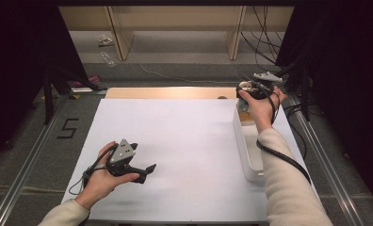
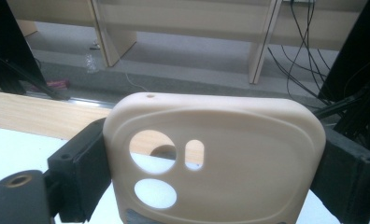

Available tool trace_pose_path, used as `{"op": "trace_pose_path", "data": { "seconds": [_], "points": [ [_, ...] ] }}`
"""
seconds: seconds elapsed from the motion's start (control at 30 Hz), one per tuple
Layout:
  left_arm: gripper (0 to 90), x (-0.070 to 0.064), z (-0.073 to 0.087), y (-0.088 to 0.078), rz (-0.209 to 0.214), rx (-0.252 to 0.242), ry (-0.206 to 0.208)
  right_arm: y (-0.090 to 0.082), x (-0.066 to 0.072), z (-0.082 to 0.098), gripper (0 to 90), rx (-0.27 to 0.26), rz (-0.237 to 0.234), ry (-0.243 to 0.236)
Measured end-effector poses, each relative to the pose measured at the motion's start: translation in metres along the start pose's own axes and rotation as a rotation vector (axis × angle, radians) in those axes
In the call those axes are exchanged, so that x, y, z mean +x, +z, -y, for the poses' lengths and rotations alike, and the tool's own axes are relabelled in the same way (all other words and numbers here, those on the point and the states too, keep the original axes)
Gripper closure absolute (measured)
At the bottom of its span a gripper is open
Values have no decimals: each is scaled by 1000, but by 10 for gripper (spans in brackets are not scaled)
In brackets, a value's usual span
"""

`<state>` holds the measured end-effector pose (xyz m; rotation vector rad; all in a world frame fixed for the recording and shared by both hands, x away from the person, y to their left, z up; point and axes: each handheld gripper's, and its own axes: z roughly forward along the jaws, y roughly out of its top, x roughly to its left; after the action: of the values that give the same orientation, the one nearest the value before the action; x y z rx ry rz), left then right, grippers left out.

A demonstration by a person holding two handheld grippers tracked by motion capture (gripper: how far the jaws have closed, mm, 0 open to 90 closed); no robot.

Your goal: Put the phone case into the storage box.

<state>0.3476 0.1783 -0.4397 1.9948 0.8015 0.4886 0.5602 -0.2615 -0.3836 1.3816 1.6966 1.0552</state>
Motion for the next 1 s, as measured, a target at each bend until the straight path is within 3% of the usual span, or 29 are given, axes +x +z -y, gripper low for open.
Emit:
{"op": "trace_pose_path", "data": {
  "seconds": [1.0],
  "points": [
    [16, 0, 0, 0, 0, 0, 1, 6, -1, 12, 114, 30, -13, 3]
  ]
}}
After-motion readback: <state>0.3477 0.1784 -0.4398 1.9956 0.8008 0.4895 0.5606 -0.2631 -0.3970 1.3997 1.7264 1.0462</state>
